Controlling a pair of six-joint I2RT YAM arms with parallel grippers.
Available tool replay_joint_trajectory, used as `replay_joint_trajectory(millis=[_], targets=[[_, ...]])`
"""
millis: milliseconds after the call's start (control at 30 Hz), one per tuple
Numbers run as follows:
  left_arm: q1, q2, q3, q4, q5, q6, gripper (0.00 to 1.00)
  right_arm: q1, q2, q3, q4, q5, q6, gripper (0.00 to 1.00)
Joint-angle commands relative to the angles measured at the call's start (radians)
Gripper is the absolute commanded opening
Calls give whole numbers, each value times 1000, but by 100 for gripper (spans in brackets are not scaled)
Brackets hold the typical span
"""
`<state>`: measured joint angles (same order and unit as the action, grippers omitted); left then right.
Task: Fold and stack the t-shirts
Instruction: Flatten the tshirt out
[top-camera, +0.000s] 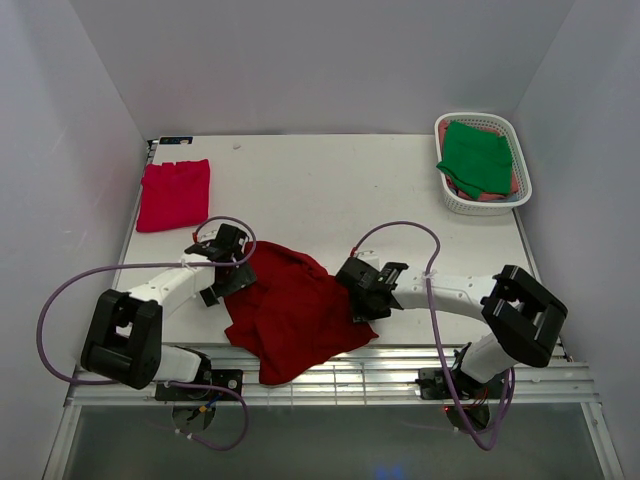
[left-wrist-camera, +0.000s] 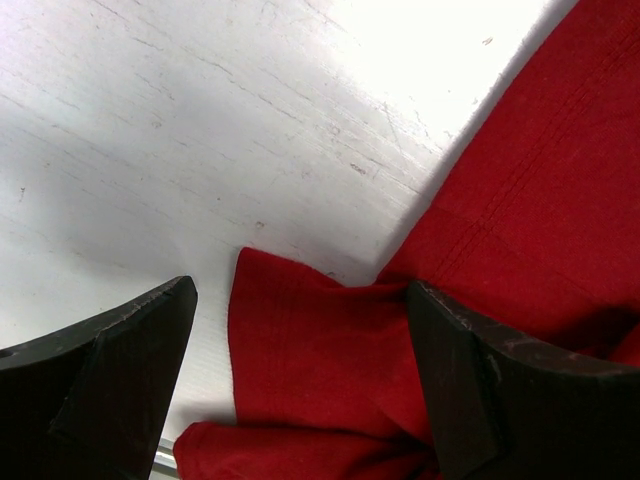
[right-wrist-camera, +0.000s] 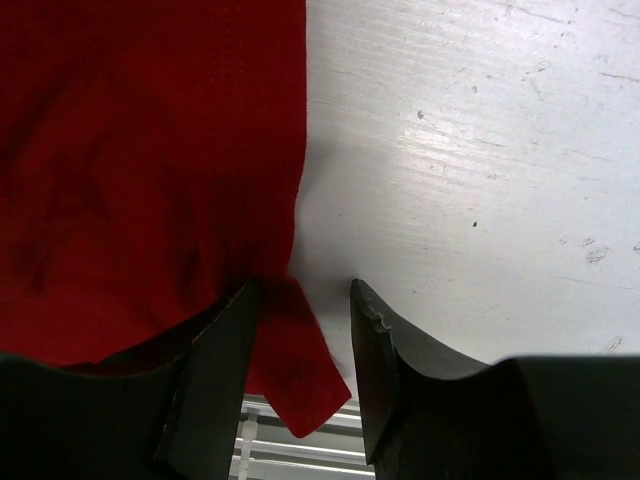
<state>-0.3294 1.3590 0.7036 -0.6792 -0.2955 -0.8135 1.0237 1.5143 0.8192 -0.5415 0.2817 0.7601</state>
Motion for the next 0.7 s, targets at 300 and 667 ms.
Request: replay_joint_trajectory(millis=[300, 667], targets=[[6, -52, -13, -3, 9, -3, 96, 24, 82, -8, -97, 22, 28, 49], [7, -103, -24, -19, -1, 5, 97, 22, 92, 15, -230, 189, 74, 51]])
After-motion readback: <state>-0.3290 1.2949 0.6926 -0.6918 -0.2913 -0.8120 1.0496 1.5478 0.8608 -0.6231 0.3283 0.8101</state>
